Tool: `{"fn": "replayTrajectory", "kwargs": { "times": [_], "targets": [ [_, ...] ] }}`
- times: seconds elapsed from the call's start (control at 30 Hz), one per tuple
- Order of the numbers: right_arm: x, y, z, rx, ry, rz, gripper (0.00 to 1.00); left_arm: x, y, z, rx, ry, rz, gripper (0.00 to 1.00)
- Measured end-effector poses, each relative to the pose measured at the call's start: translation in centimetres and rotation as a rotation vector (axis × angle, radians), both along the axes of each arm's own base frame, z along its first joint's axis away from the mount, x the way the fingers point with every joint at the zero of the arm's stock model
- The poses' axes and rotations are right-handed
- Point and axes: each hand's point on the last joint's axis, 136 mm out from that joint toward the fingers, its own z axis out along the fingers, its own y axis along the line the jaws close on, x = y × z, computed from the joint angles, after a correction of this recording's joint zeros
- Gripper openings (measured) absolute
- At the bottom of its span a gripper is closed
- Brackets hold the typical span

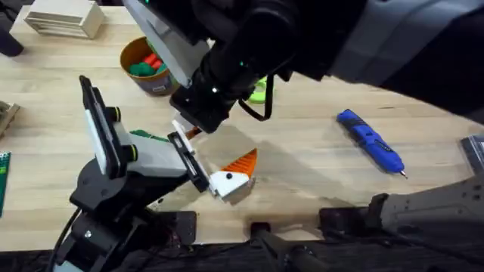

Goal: Pick up the gripper from the table and insert it into the empty holder that is missing its gripper. Then pick up a screw, insert it into the mounting hole, and use the screwdriver to tighten it. Finally, clean up the table by picking up the vegetable and placing it into the bucket.

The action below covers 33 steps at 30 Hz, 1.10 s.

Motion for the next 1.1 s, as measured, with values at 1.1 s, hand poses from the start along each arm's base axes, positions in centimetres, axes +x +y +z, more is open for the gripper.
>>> {"fn": "replayTrajectory", "kwargs": {
  "times": [1.1],
  "targets": [
    [-0.1, -0.1, -0.5, -0.015, 0.01, 0.0, 0.006, 0.3, 0.2, 0.0, 0.002, -0.004, 0.018, 0.987]
  ]
}}
